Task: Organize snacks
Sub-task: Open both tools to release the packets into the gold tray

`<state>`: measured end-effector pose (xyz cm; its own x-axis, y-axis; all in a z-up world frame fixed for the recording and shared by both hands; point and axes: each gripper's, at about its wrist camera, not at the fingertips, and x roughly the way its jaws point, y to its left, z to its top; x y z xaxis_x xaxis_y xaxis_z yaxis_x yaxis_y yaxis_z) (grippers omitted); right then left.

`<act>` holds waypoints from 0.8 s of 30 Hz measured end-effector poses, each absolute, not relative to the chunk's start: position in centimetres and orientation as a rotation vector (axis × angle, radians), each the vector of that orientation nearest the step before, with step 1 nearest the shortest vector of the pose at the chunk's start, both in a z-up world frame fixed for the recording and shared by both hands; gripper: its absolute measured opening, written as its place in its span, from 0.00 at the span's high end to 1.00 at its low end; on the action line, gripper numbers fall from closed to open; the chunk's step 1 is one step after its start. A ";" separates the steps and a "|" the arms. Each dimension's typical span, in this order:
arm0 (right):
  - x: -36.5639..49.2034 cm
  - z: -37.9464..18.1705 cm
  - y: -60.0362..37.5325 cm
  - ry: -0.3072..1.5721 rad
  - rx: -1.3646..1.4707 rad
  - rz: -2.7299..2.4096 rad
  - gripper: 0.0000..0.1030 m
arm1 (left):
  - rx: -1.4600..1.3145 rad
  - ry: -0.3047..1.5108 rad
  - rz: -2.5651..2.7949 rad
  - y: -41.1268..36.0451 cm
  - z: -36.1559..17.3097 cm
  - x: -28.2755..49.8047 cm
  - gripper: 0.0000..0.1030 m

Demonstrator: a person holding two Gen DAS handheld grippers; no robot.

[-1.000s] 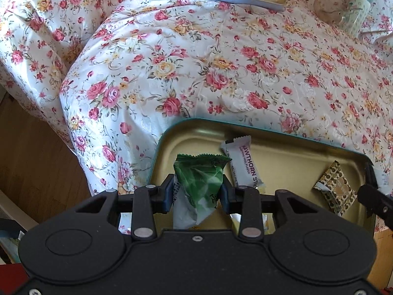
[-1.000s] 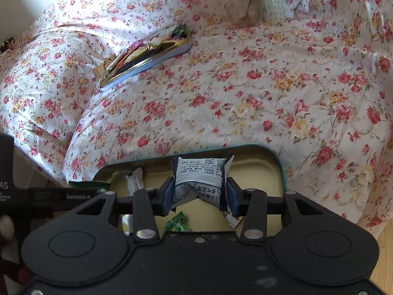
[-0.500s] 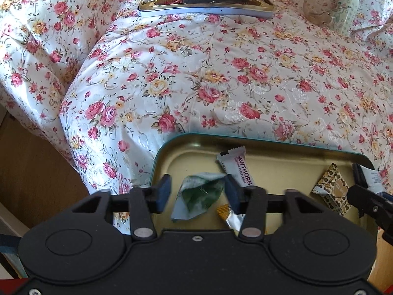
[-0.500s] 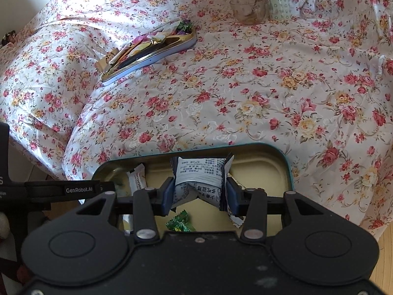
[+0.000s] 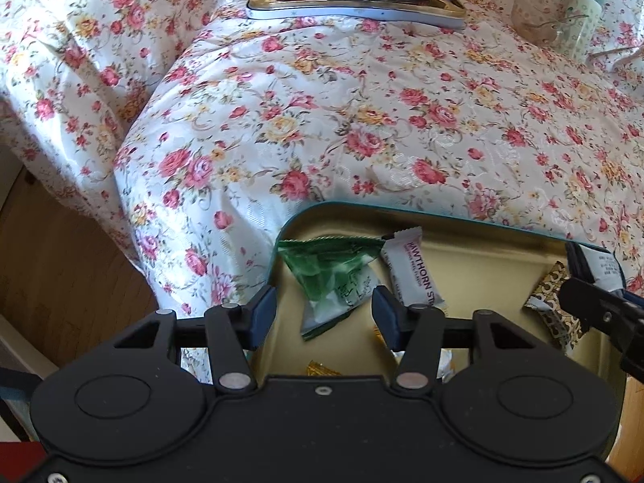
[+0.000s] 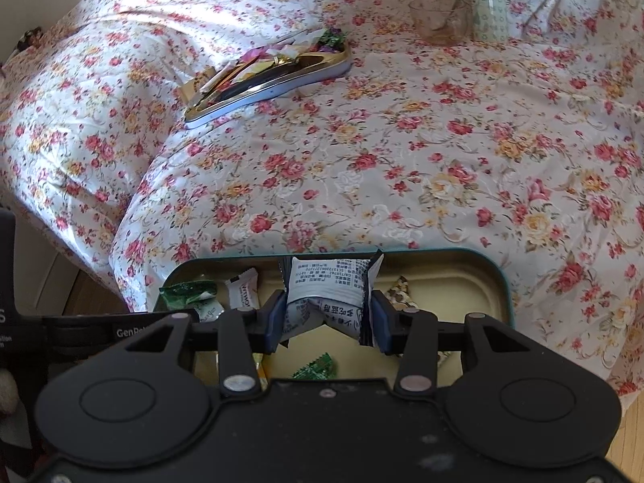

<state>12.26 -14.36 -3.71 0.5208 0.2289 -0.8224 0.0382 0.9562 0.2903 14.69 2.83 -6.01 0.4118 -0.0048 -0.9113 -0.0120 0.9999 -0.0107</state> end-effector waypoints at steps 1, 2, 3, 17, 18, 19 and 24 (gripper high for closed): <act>12.3 -3.8 -14.2 1.021 0.283 0.122 0.55 | -0.019 1.145 0.005 2.9 -6.0 14.6 0.43; 12.4 -3.8 -14.1 1.020 0.280 0.128 0.55 | -0.022 1.143 0.006 3.0 -5.9 14.5 0.43; 12.5 -3.9 -13.9 1.020 0.276 0.136 0.55 | -0.024 1.140 0.007 3.0 -5.9 14.4 0.43; 12.3 -3.4 -13.7 0.992 0.282 0.165 0.51 | -0.025 1.093 0.008 3.0 -4.7 12.8 0.43; 12.1 -3.4 -13.8 0.991 0.284 0.165 0.51 | -0.025 1.088 0.008 3.0 -4.6 12.7 0.43; 12.0 -3.3 -13.8 0.988 0.288 0.165 0.51 | -0.024 1.084 0.008 3.0 -4.5 12.6 0.43; 11.6 -3.0 -13.7 0.967 0.281 0.173 0.48 | -0.026 1.070 0.006 3.0 -4.2 12.1 0.43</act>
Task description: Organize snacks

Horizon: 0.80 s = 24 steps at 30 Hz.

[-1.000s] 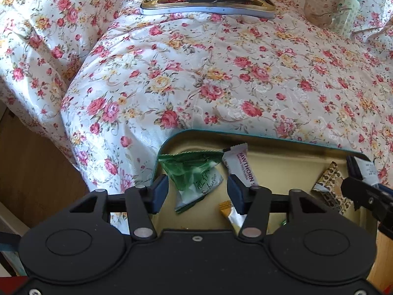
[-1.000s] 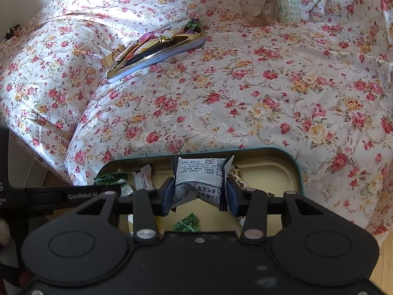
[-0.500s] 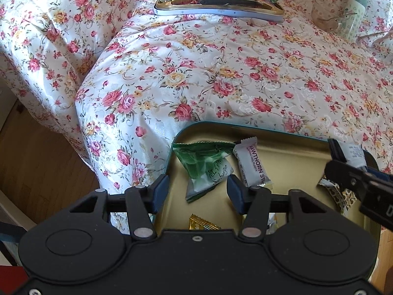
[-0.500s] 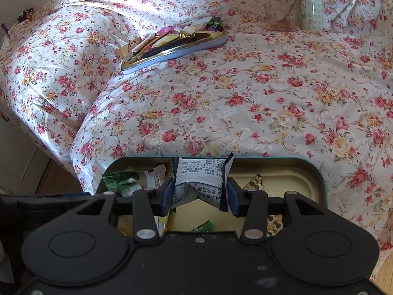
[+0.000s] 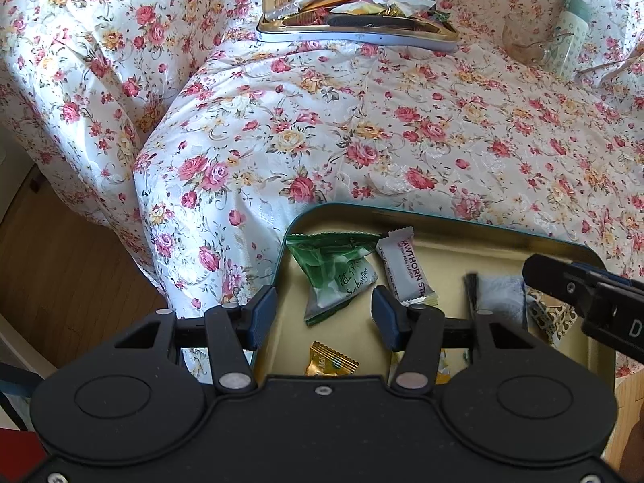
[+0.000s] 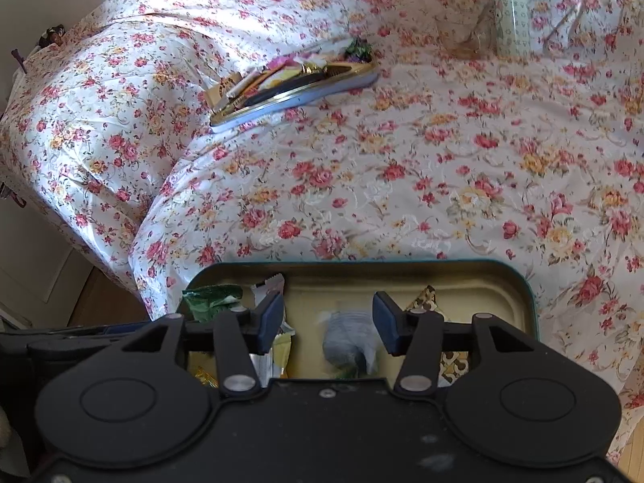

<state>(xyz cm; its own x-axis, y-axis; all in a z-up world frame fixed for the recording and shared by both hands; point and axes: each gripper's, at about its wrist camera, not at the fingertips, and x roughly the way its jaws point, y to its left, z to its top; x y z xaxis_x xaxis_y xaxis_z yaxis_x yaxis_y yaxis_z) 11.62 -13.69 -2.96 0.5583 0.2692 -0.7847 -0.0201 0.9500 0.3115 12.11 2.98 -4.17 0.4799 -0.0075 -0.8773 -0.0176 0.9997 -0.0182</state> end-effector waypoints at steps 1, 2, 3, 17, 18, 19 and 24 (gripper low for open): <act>11.6 -2.8 -13.6 0.959 0.276 0.173 0.48 | -0.026 1.068 0.006 3.0 -4.1 12.0 0.43; 11.5 -2.7 -13.5 0.954 0.272 0.172 0.48 | -0.026 1.066 0.007 3.0 -4.1 12.0 0.43; 11.4 -2.6 -13.5 0.950 0.270 0.173 0.48 | -0.025 1.064 0.008 3.0 -4.0 12.0 0.43; 8.8 -1.5 -15.2 0.935 0.261 0.096 0.48 | 0.009 1.023 0.000 1.6 -3.3 10.8 0.43; 8.5 -1.4 -15.4 0.933 0.261 0.088 0.48 | 0.011 1.018 -0.002 1.4 -3.2 10.6 0.43; 8.1 -1.3 -15.6 0.930 0.261 0.079 0.48 | 0.014 1.012 -0.006 1.2 -3.1 10.4 0.43; 6.2 -0.8 -16.4 0.914 0.253 0.036 0.48 | 0.033 0.982 -0.025 0.3 -2.6 8.9 0.43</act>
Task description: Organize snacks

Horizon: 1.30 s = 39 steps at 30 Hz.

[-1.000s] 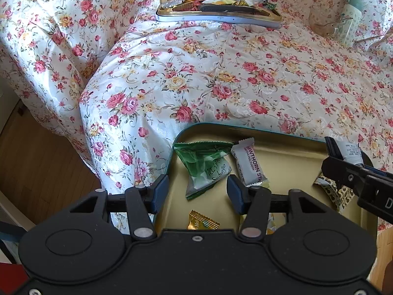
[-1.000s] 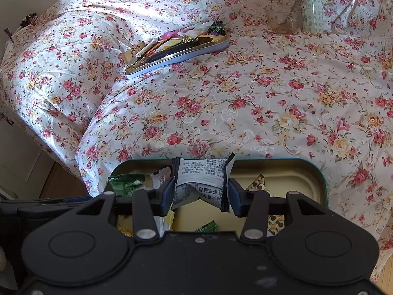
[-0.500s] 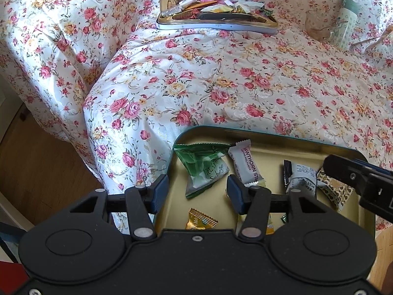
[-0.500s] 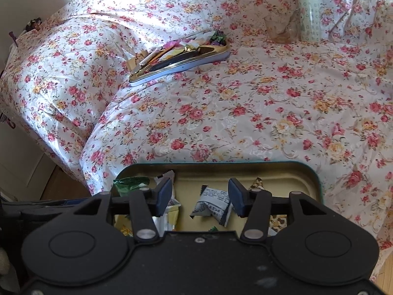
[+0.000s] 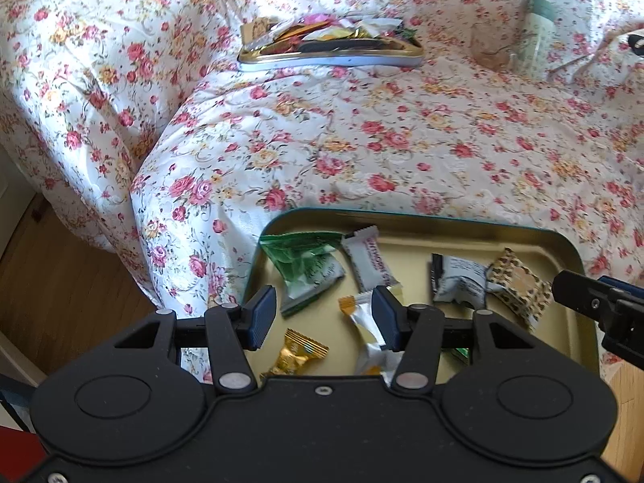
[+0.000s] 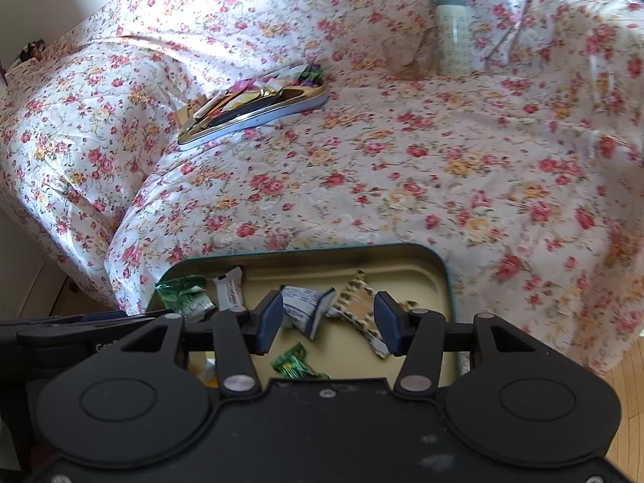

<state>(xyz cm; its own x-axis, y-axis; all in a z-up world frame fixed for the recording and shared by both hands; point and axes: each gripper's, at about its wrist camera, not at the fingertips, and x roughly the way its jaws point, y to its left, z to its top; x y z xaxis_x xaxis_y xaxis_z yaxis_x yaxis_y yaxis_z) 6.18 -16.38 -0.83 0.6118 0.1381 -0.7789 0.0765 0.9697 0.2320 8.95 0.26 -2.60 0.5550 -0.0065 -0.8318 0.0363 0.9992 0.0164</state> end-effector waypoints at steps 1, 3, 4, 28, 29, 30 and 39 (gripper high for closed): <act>5.8 -0.7 -16.5 0.911 0.252 0.030 0.48 | 0.036 0.976 -0.029 0.1 -2.5 8.6 0.43; 4.8 -0.6 -16.9 0.900 0.252 0.018 0.48 | 0.040 0.962 -0.037 -0.2 -2.3 7.9 0.43; 4.3 -0.5 -17.0 0.896 0.252 0.012 0.48 | 0.042 0.955 -0.040 -0.3 -2.2 7.5 0.43; -2.3 -0.2 -17.4 0.891 0.230 -0.033 0.48 | 0.075 0.871 -0.079 -2.0 -1.5 1.1 0.43; -2.4 -0.2 -17.4 0.893 0.232 -0.030 0.48 | 0.072 0.870 -0.079 -2.0 -1.5 1.0 0.43; -2.5 -0.3 -17.4 0.896 0.233 -0.027 0.48 | 0.069 0.868 -0.077 -1.9 -1.5 0.9 0.43; -2.6 -0.3 -17.4 0.905 0.228 -0.020 0.48 | 0.040 0.867 -0.068 -1.2 -1.4 0.6 0.43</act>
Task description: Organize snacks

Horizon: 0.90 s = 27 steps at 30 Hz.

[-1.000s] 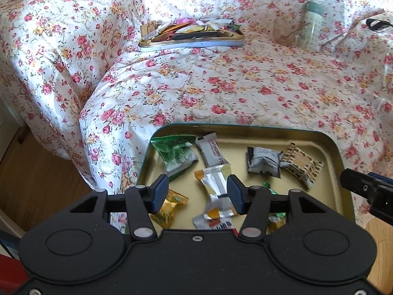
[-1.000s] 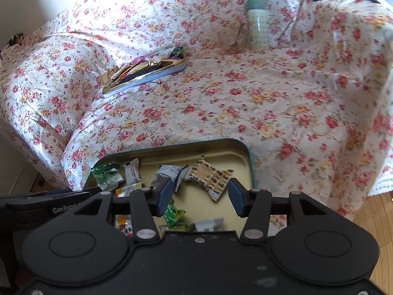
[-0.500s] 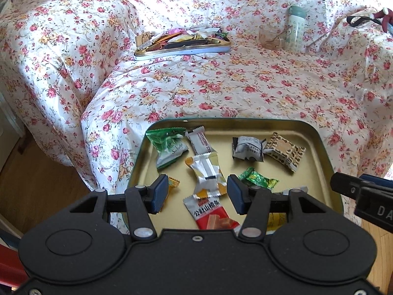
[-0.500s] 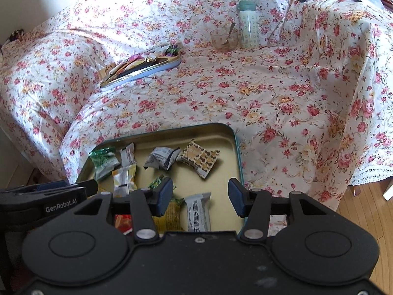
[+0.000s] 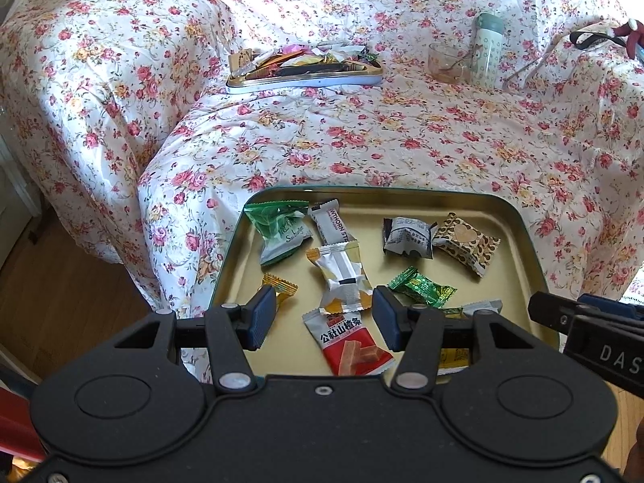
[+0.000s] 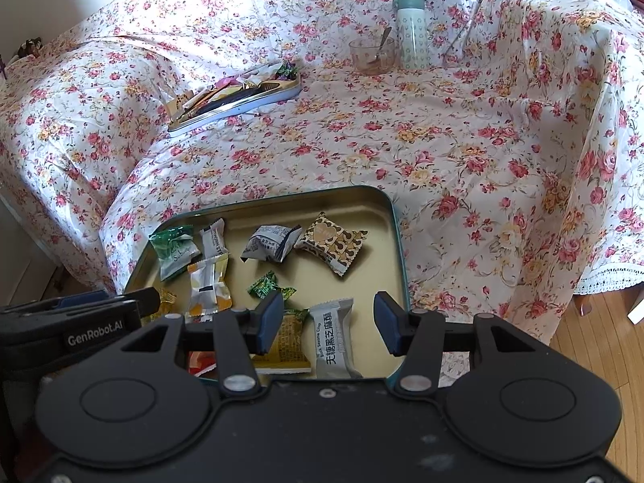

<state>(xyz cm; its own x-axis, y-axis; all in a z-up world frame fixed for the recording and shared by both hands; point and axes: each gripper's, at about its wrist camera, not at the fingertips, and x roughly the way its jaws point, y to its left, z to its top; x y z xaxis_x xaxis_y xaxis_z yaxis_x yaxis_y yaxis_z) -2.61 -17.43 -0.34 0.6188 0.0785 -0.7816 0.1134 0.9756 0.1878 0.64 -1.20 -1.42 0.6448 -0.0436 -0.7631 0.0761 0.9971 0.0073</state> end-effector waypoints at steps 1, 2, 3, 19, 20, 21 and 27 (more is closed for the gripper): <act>-2.6 -0.4 -17.4 0.906 0.228 -0.019 0.48 | 0.039 0.867 -0.068 -1.2 -1.4 0.6 0.43; -2.6 -0.4 -17.4 0.908 0.227 -0.016 0.48 | 0.038 0.868 -0.066 -1.1 -1.5 0.6 0.43; -2.6 -0.4 -17.3 0.910 0.227 -0.014 0.48 | 0.037 0.869 -0.065 -1.1 -1.5 0.6 0.43; -2.8 -0.8 -17.3 0.919 0.233 -0.002 0.48 | 0.033 0.874 -0.063 -1.1 -1.7 0.5 0.43; -2.8 -0.8 -17.3 0.921 0.234 -0.001 0.48 | 0.033 0.874 -0.063 -1.0 -1.6 0.5 0.43; -2.8 -0.9 -17.3 0.922 0.235 -0.001 0.48 | 0.032 0.874 -0.062 -1.0 -1.6 0.5 0.43; -2.8 -1.0 -17.2 0.928 0.235 0.004 0.48 | 0.030 0.874 -0.059 -1.1 -1.8 0.4 0.43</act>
<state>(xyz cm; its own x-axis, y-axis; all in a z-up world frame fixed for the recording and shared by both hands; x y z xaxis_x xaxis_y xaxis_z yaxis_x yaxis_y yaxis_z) -2.75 -17.19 -0.99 0.6017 0.1045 -0.7919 0.0974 0.9744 0.2026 0.41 -1.08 -1.80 0.6405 -0.0393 -0.7670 0.0641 0.9979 0.0024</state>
